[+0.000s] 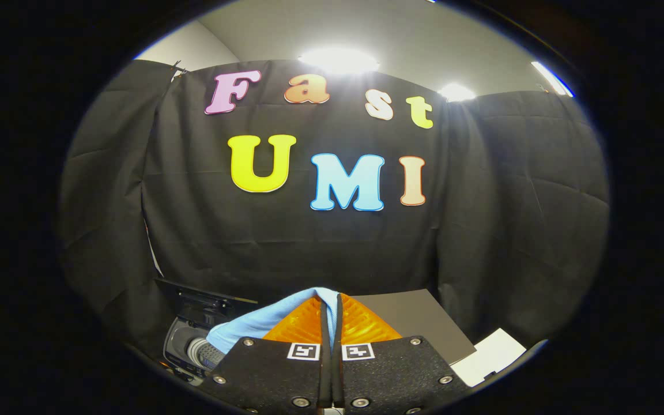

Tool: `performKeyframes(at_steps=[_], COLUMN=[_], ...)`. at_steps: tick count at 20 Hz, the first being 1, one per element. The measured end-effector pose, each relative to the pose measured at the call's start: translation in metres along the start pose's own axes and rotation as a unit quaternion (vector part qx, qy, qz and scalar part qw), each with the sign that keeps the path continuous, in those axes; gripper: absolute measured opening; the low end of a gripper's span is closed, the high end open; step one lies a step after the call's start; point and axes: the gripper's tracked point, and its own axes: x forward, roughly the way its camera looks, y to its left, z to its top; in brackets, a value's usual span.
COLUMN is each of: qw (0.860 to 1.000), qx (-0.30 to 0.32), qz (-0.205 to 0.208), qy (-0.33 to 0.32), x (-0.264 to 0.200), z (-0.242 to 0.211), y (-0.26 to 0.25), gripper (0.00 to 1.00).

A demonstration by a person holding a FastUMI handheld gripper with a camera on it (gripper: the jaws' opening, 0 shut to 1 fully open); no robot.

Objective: Put the clothes into the washing machine and then close the washing machine lid.

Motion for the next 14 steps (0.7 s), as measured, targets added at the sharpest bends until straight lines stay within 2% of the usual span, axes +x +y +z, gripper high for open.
performKeyframes(at_steps=[6,14], qw=[1.000,0.998], qx=[-0.004,-0.011], qz=[0.026,0.053], qy=[0.004,0.021], x=[-0.019,-0.029], z=[0.002,-0.024], y=[0.085,0.181], gripper=[0.00,0.00])
